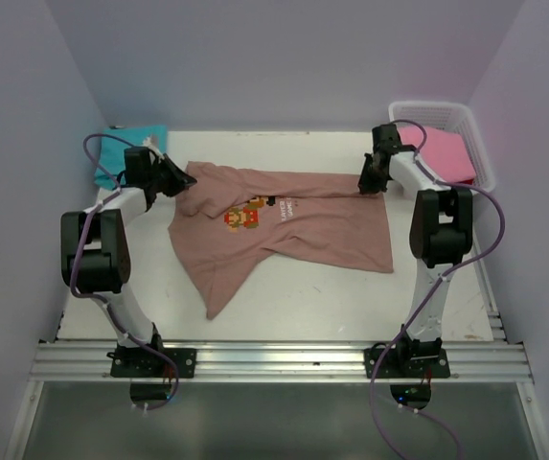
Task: Fold and stack the t-shirts
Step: Fold the flattened tshirt in 1/3 of the way
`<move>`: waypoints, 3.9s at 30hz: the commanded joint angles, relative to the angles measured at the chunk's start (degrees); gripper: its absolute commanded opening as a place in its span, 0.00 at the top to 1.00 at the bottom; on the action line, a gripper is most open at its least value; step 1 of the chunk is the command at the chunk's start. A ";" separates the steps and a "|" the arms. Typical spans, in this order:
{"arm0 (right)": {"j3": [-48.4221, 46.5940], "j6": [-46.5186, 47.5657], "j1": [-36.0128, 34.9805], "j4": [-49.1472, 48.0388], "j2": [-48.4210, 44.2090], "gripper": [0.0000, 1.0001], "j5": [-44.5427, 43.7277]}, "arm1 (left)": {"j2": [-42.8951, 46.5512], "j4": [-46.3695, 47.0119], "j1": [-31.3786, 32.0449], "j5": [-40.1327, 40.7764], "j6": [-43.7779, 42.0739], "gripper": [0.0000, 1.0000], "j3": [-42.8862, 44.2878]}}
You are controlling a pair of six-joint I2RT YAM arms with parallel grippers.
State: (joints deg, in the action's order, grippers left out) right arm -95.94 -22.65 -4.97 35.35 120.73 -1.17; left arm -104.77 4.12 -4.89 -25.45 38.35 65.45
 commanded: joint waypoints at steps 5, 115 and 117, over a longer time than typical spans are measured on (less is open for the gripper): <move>1.19 0.95 0.05 -1.60 -4.09 1.00 0.55 | 4.05 2.74 -0.39 -1.00 -1.26 1.00 -1.38; 40.12 -0.81 -3.82 7.97 -48.38 0.56 -6.66 | 36.56 -21.52 14.98 5.41 -4.51 0.67 -31.95; 41.18 -0.73 -3.90 8.41 -50.14 0.56 -6.39 | 37.62 -22.49 16.22 6.46 -4.16 0.67 -33.45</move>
State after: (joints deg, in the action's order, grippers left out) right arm -56.64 -23.07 -8.62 41.21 72.86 -6.98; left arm -68.49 -13.34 10.00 -22.13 34.44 34.79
